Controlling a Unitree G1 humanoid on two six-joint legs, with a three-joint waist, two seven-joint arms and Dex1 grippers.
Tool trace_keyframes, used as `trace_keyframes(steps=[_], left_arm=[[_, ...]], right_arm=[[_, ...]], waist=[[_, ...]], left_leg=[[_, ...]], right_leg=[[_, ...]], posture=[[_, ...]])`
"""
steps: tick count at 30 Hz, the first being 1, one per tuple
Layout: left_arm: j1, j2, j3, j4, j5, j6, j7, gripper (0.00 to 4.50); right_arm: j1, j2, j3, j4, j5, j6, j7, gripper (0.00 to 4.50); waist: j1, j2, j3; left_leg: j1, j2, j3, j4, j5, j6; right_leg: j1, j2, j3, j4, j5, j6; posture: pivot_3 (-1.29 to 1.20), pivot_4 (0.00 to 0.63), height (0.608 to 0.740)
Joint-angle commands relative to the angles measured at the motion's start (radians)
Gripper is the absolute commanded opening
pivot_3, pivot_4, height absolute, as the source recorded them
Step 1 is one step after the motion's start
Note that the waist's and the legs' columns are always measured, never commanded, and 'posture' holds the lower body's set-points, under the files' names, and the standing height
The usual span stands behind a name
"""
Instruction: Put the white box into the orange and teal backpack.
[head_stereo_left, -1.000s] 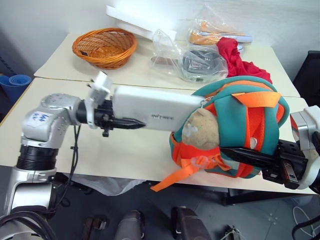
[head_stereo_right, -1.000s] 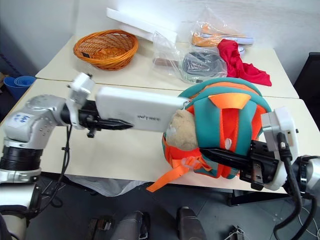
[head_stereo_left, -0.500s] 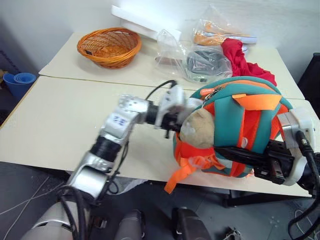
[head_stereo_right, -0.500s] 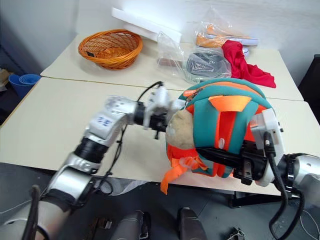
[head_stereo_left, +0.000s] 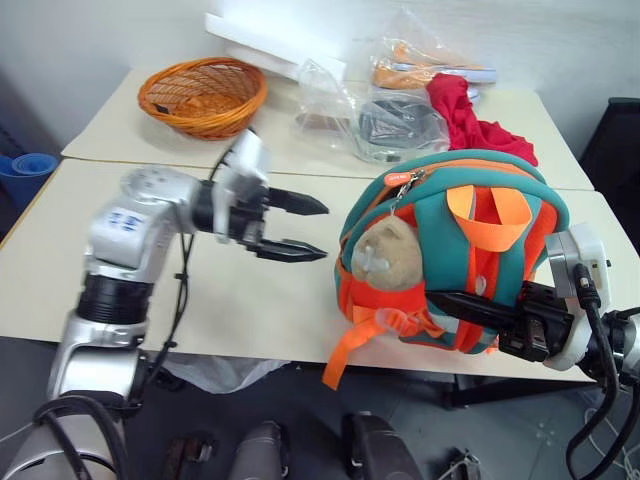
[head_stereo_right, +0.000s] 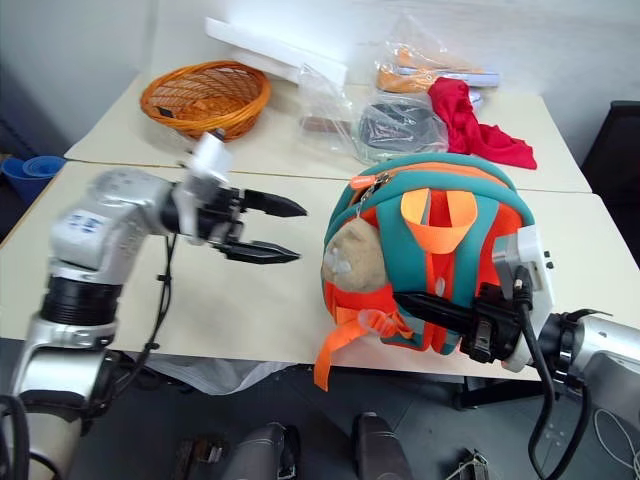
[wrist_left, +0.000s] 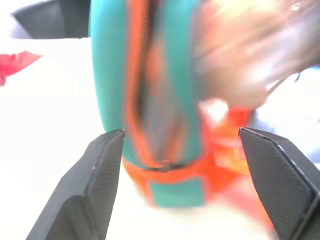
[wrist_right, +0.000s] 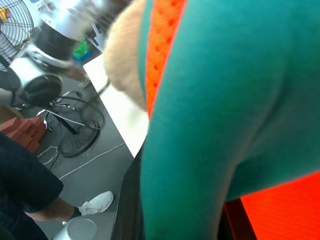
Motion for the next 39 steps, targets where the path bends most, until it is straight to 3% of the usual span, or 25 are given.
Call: trace_keyframes(steps=[1, 10, 13, 15, 17, 20, 23, 27, 31, 35, 39], left_arm=[[-0.056, -0.051, -0.006, -0.094, -0.078, 0.070, 0.055, 3.79], [-0.059, -0.282, -0.248, -0.081, 0.127, 0.016, 0.305, 3.79], [-0.065, -0.322, -0.218, -0.057, 0.116, 0.017, 0.339, 3.23], [-0.068, -0.318, -0.201, -0.047, 0.108, 0.016, 0.332, 2.61], [-0.070, -0.296, -0.177, -0.029, 0.096, 0.016, 0.313, 2.00], [-0.066, -0.159, -0.100, 0.007, 0.031, 0.002, 0.142, 1.28], [-0.118, -0.035, -0.071, 0.155, 0.077, -0.049, 0.079, 0.63], [-0.110, 0.124, -0.135, 0.298, 0.202, -0.254, -0.094, 0.50], [-0.011, 0.160, -0.232, 0.279, 0.321, -0.459, -0.162, 0.50], [0.091, 0.015, -0.350, 0.251, 0.522, -0.676, 0.044, 0.50], [0.129, -0.151, -0.399, 0.240, 0.612, -0.719, 0.196, 0.50]], right_arm=[[-0.014, 0.004, -0.009, -0.023, 0.031, -0.027, -0.017, 0.00], [-0.044, -0.003, -0.012, -0.034, 0.092, -0.045, -0.062, 0.00], [-0.025, 0.004, -0.022, -0.041, 0.093, -0.048, -0.072, 0.00], [-0.005, 0.009, -0.029, -0.046, 0.083, -0.049, -0.075, 0.00], [0.019, 0.015, -0.041, -0.048, 0.075, -0.053, -0.072, 0.00], [0.092, 0.031, -0.096, -0.033, 0.035, -0.054, -0.047, 0.00], [0.148, 0.042, -0.143, -0.022, 0.036, -0.057, -0.030, 0.00], [0.193, 0.057, -0.166, -0.024, 0.021, -0.059, -0.004, 0.00], [0.201, 0.068, -0.154, -0.022, -0.002, -0.068, 0.007, 0.00], [0.171, 0.072, -0.119, -0.010, -0.025, -0.074, 0.004, 0.00], [0.150, 0.074, -0.101, 0.005, -0.060, -0.074, 0.015, 0.00]], waist=[[0.017, 0.000, 0.000], [0.013, 0.000, 0.000], [0.013, 0.000, 0.000], [0.014, 0.000, 0.000], [0.015, 0.000, 0.000], [0.009, 0.000, 0.000], [0.007, 0.000, 0.000], [0.000, 0.000, 0.000], [-0.005, 0.001, 0.000], [0.006, 0.001, -0.001], [0.023, 0.000, -0.001]], left_leg=[[0.000, 0.000, 0.000, 0.001, -0.001, 0.001], [0.003, -0.001, -0.001, 0.001, -0.003, 0.005], [0.004, 0.000, 0.000, 0.001, -0.003, 0.005], [0.004, 0.000, -0.001, 0.001, -0.003, 0.005], [0.004, 0.000, -0.001, 0.001, -0.003, 0.005], [0.004, 0.000, 0.000, 0.001, -0.003, 0.005], [0.004, 0.001, 0.000, 0.000, -0.002, 0.003], [0.006, 0.000, 0.000, -0.001, -0.003, 0.004], [0.007, 0.000, 0.000, -0.002, -0.003, 0.004], [0.007, 0.000, 0.000, -0.001, -0.004, 0.005], [0.004, -0.001, 0.000, 0.000, -0.005, 0.007]], right_leg=[[0.002, 0.000, -0.001, -0.002, 0.000, 0.001], [0.009, 0.000, 0.000, -0.010, 0.003, 0.005], [0.009, 0.001, 0.001, -0.010, 0.002, 0.005], [0.009, 0.001, 0.001, -0.009, 0.002, 0.005], [0.009, 0.001, 0.001, -0.009, 0.002, 0.005], [0.008, 0.001, 0.001, -0.010, 0.002, 0.005], [0.008, 0.002, 0.000, -0.009, 0.002, 0.004], [0.009, 0.001, 0.000, -0.009, 0.002, 0.003], [0.010, 0.000, 0.000, -0.010, 0.001, 0.002], [0.011, -0.002, 0.000, -0.010, 0.001, 0.002], [0.010, -0.003, 0.000, -0.011, 0.002, 0.004]], posture=[[0.00, 0.150, 0.740], [0.00, 0.150, 0.740], [0.00, 0.150, 0.740], [0.00, 0.150, 0.740], [0.00, 0.150, 0.740], [0.00, 0.150, 0.740], [0.00, 0.150, 0.740], [0.00, 0.150, 0.740], [0.00, 0.150, 0.740], [0.00, 0.150, 0.740], [0.00, 0.150, 0.740]])
